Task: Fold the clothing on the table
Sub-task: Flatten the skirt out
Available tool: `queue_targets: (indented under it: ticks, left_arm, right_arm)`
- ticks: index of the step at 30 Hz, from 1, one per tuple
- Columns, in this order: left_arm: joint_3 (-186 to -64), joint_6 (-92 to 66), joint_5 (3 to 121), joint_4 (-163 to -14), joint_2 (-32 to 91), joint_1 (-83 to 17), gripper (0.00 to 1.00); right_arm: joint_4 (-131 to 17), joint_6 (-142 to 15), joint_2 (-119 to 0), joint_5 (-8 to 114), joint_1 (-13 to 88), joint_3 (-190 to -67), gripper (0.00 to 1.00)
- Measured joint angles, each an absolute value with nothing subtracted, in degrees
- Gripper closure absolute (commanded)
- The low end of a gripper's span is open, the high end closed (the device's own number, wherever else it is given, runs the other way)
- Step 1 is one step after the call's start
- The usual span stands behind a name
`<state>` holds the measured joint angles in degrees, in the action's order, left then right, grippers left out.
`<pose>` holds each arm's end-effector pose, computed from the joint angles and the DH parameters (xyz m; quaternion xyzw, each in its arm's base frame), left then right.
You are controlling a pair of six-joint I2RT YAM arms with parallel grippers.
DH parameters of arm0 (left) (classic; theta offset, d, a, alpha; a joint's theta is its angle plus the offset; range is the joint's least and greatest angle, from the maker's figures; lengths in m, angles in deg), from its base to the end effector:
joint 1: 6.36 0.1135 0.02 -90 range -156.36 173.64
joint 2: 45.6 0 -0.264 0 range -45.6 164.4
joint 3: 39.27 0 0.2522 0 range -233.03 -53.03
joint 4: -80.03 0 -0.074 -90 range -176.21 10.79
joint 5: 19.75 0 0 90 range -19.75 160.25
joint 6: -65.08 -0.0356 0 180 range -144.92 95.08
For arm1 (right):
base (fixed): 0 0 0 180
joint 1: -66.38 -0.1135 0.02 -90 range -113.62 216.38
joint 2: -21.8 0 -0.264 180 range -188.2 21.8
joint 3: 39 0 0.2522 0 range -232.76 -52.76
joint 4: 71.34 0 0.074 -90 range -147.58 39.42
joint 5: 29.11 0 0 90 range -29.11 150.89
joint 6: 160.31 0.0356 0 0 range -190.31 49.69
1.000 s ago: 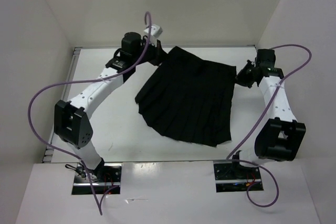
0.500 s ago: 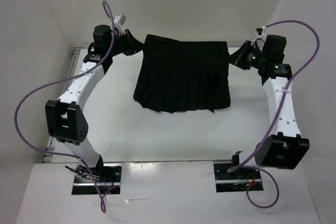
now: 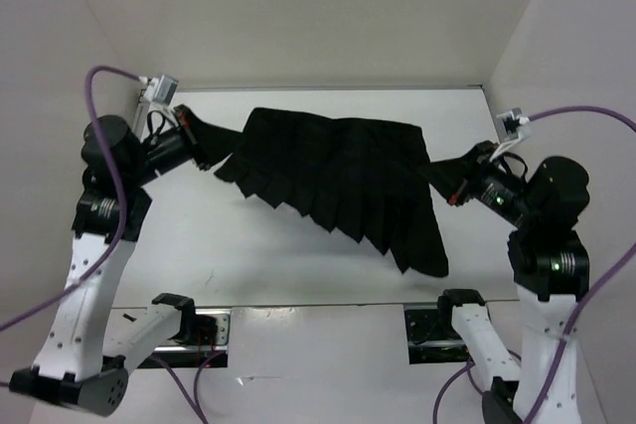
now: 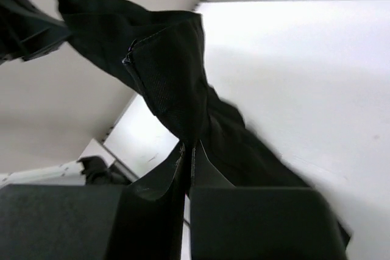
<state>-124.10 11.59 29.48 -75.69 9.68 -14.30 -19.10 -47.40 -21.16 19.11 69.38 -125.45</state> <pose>0.1845 -0.0492 0.4641 0.0936 0.6756 -0.4793 0.5524 0.1102 0.0180 0.4517 -0.0673 0.7431 0.3717 0.5524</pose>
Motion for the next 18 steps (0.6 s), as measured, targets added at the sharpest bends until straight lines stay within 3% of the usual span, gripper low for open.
queue_targets:
  ticks: [6,12,15,16,18]
  left_arm:
    - [-123.9,12.8,30.7,-70.4,4.4,-14.5,1.0]
    - [-123.9,13.3,36.1,-73.9,24.4,-14.3,1.0]
    - [-123.9,14.7,39.2,-77.3,40.2,-13.3,1.0]
    - [-124.0,15.5,40.2,-77.9,45.2,-12.8,0.89]
    - [-124.9,16.5,41.5,-78.2,53.2,-11.7,0.74]
  right_arm:
    - [-19.4,-42.7,-18.2,18.7,66.5,-124.8,1.0]
    - [-26.2,-39.5,-37.4,22.2,66.6,-118.9,0.99]
    - [-29.9,-38.8,-53.4,25.7,67.4,-118.7,0.8]
    - [-30.6,-38.6,-58.5,26.8,67.7,-119.3,0.69]
    - [-31.7,-38.4,-68.2,29.7,68.2,-121.1,0.63]
